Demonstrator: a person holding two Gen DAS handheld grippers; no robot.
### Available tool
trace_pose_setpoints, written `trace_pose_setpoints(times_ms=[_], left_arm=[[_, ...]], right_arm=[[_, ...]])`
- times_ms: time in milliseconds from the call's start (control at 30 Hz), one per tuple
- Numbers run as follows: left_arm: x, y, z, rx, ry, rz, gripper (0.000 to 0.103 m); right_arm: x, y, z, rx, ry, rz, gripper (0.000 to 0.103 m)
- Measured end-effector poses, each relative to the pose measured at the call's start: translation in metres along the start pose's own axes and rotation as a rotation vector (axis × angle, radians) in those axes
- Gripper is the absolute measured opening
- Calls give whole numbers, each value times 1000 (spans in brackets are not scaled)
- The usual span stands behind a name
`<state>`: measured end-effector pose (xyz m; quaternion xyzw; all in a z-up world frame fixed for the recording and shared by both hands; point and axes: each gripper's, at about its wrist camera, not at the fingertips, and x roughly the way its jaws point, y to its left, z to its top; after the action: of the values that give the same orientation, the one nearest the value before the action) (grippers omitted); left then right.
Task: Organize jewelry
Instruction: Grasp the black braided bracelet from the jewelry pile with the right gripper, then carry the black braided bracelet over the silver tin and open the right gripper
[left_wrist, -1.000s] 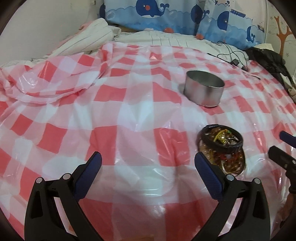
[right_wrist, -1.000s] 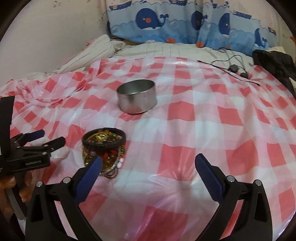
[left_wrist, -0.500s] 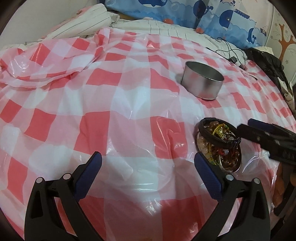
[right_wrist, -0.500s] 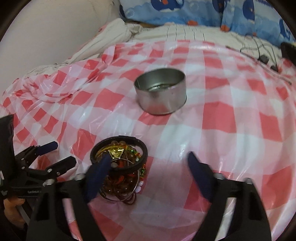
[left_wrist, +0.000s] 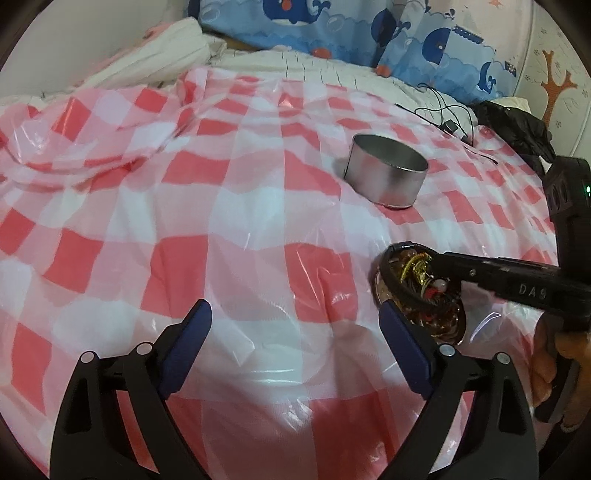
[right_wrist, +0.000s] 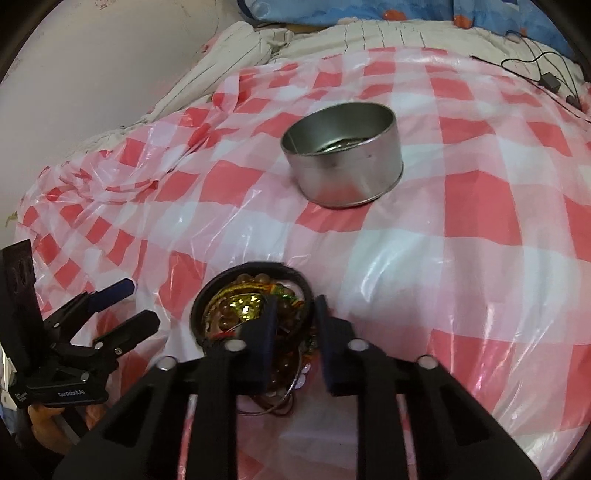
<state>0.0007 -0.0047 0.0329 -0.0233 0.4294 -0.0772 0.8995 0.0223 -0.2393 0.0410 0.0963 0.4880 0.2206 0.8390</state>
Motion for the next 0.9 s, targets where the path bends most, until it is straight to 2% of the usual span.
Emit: trace_pose_setpoints(times_ms=[233,333,400,500,567,633,700,867,900], left_arm=[[-8,-20,-1,102,-48,-24,88],[-9,-27,1,117,-59,-79,88],[-5,-35,6,131,-47,-127,88],[1,-53,18,210,-33,-158,88],[8,-63,27,255,-9,-197,80],[21,-68,35,267,42,-256,46],[29,-72,37,270,69,-277,31],[33,-75,29,300,78,-267,27],[32,-76,29,305,79,-263,23]], right_arm=[[-26,-2,6,22,-110,48,9],[-38,-12,10,59,-154,47,9],[-44,-23,13,87,-173,19,9],[-48,-42,13,133,-186,-50,9],[-47,-49,13,141,-184,-94,9],[-42,-53,13,141,-170,-122,10],[-37,-55,12,145,-153,-134,10],[-31,-59,10,155,-131,-148,10],[-29,-59,10,155,-120,-156,10]])
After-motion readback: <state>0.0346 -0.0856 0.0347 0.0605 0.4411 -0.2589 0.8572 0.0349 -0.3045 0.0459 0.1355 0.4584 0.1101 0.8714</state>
